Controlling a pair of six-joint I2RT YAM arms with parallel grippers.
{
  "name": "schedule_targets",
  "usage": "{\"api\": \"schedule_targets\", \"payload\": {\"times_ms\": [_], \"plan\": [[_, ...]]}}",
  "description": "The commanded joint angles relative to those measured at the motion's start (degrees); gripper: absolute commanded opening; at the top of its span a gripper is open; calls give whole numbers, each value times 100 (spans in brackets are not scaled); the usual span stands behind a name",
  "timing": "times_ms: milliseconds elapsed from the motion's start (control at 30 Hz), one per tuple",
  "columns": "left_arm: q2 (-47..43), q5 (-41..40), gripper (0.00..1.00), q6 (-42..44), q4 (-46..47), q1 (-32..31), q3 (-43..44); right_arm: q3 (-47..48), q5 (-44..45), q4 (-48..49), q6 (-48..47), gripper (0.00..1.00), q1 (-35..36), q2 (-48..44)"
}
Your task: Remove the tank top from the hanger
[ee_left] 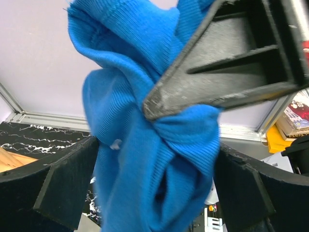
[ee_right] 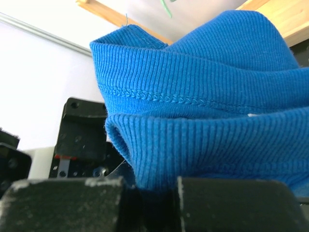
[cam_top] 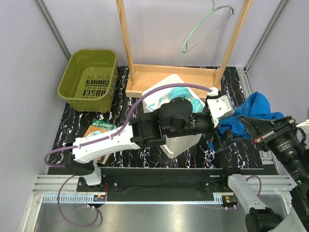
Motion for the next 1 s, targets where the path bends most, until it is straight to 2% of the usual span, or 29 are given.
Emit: {"api": "schedule_targets", "payload": {"times_ms": [0, 100, 133, 200, 233, 267, 333, 400, 467, 500, 633, 733, 967], "plan": [[144, -295, 84, 69, 422, -50, 161, -59, -459, 94, 309, 0, -14, -93], [250, -323, 59, 16, 563, -41, 292, -191, -556, 86, 397, 0, -14, -208], [294, -262, 43, 16, 563, -41, 388, -182, -557, 86, 397, 0, -14, -243], [364, -244, 25, -140, 546, -41, 451, -173, -565, 86, 389, 0, -14, -313], [364, -296, 7, -194, 546, -41, 460, -182, -574, 86, 389, 0, -14, -331], [356, -349, 1, -212, 546, -50, 460, -199, -574, 94, 371, 0, -14, -374], [286, -507, 0, -212, 555, -42, 486, -278, -644, 182, 301, 12, -5, -471], [233, -639, 0, -177, 555, -42, 599, -366, -732, 400, 213, 32, -5, -559], [154, -937, 0, -177, 520, -33, 723, -551, -837, 586, 134, 47, -5, -708], [136, -1043, 0, -177, 476, -15, 906, -682, -864, 752, 90, 65, -5, -752], [-48, -1797, 0, -133, 353, 90, 1285, -1034, -899, 1175, 72, 91, -5, -998], [-390, -2167, 0, -37, 353, 195, 1391, -1175, -821, 1588, 29, 99, -5, -1104], [-1384, -3064, 0, 684, 55, 669, 1093, -1281, 31, 2160, -279, 99, -14, -1193]]}}
